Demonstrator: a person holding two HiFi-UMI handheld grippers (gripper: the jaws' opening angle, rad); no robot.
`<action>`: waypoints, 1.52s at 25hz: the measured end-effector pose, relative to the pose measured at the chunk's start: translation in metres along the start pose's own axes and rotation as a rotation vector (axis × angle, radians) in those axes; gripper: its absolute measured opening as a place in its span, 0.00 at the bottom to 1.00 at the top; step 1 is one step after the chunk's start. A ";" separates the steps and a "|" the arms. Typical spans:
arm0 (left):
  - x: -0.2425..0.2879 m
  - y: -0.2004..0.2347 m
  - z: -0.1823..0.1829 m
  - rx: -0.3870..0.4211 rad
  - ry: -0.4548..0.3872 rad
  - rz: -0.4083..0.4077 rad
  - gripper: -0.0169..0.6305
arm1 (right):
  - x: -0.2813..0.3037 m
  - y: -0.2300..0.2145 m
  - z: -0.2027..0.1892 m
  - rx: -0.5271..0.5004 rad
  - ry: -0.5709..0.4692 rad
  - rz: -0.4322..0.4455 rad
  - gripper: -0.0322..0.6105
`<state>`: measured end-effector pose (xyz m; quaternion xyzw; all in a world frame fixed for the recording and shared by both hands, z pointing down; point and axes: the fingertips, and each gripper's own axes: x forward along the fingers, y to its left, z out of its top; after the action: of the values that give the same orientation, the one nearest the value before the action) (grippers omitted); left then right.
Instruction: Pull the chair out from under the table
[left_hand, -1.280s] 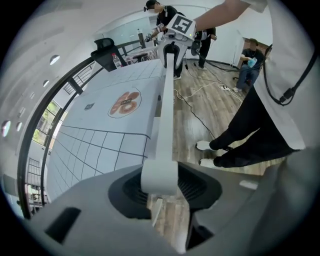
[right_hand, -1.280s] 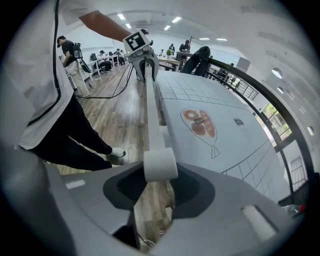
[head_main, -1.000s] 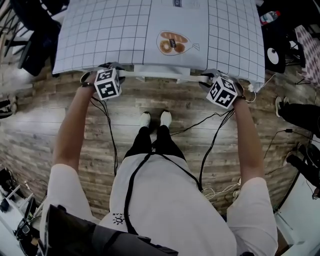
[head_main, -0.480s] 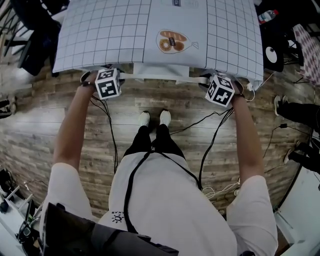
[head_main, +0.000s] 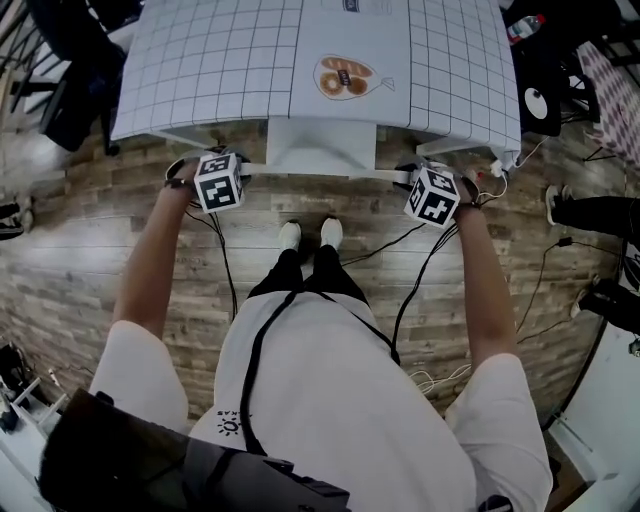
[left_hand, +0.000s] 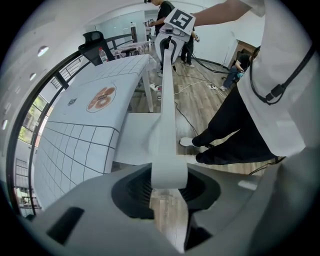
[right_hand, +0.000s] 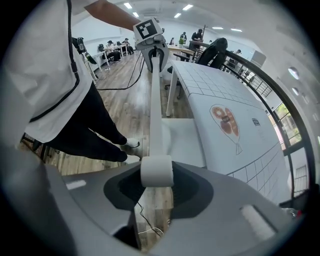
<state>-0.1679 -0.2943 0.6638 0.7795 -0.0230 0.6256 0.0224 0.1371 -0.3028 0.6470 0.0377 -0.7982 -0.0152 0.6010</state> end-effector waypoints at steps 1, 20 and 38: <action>0.000 -0.007 -0.002 0.005 0.002 0.001 0.22 | 0.000 0.008 0.001 0.003 0.001 0.000 0.25; -0.011 -0.155 -0.030 0.038 -0.016 -0.069 0.22 | -0.008 0.165 0.016 0.088 0.055 0.020 0.26; -0.013 -0.185 -0.042 0.040 -0.081 -0.077 0.23 | -0.005 0.197 0.025 0.289 0.055 -0.045 0.28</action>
<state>-0.1994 -0.1070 0.6585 0.8047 0.0184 0.5926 0.0298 0.1060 -0.1062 0.6486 0.1419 -0.7742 0.0875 0.6106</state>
